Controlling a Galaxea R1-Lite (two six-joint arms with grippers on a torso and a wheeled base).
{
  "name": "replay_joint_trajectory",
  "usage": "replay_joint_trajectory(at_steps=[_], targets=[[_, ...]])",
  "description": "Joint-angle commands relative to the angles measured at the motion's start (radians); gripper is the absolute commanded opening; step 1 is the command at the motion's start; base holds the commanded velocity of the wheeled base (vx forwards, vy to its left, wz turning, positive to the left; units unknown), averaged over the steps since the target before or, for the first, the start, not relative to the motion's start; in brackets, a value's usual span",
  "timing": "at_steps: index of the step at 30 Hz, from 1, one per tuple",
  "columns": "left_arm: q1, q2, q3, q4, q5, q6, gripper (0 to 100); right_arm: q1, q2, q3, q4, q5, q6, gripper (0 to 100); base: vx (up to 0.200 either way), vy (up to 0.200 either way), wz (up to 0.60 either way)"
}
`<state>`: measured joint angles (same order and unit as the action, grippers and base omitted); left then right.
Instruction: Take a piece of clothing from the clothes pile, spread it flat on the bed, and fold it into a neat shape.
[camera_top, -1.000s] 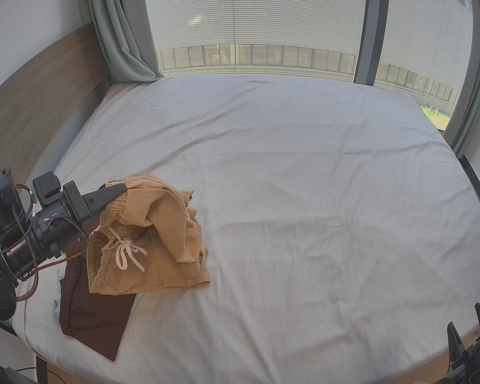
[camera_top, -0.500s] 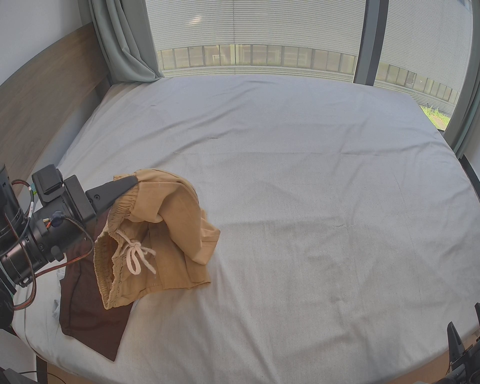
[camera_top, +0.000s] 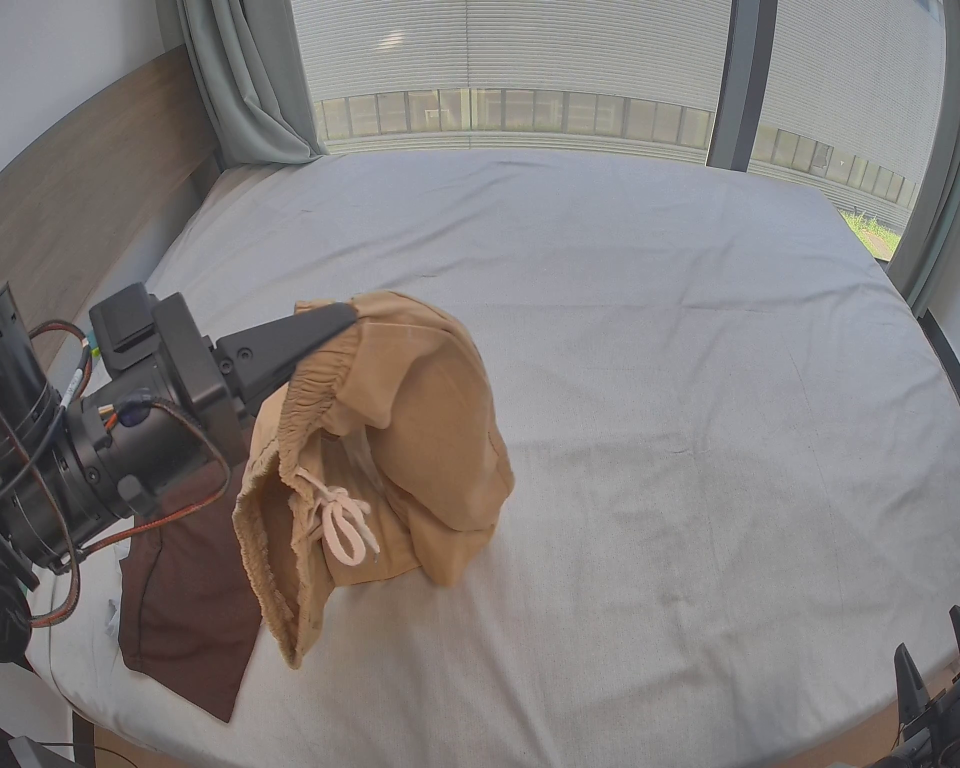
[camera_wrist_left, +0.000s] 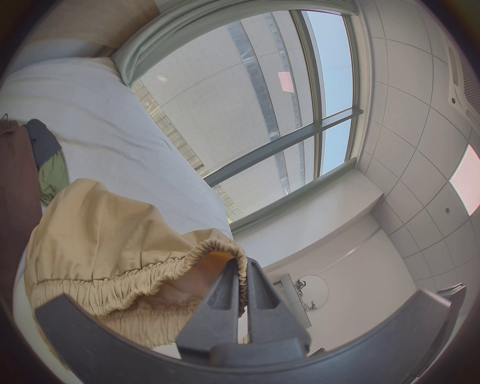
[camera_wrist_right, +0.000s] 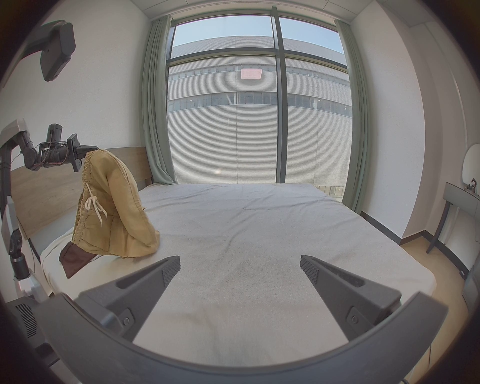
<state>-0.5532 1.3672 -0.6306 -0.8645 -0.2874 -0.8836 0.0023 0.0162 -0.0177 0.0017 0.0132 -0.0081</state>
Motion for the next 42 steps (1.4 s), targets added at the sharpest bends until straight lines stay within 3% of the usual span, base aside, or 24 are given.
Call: replay_joint_trajectory(at_steps=[1,8,17,27,34,42], targets=[[-0.056,0.056,-0.037,-0.001,0.001,-0.009,0,0.001,-0.016,0.018,0.0,0.001,-0.001,100,0.0,0.0,0.0],[-0.119,0.213,-0.133,-0.024,0.002,-0.017,0,0.001,-0.016,0.018,0.0,0.001,-0.001,100,0.0,0.0,0.0],[-0.194,0.395,-0.192,-0.192,0.044,-0.054,0,0.001,-0.016,0.018,0.0,0.001,-0.001,100,0.0,0.0,0.0],[-0.271,0.463,-0.247,-0.182,0.03,-0.057,0,0.001,-0.016,0.018,0.0,0.001,-0.001,100,0.0,0.0,0.0],[-0.286,0.478,-0.276,-0.182,-0.05,-0.113,0,0.001,-0.016,0.018,0.0,0.001,-0.001,100,0.0,0.0,0.0],[-0.333,0.529,-0.403,-0.182,-0.05,-0.17,0,0.001,-0.016,0.018,0.0,0.001,0.0,100,0.0,0.0,0.0]])
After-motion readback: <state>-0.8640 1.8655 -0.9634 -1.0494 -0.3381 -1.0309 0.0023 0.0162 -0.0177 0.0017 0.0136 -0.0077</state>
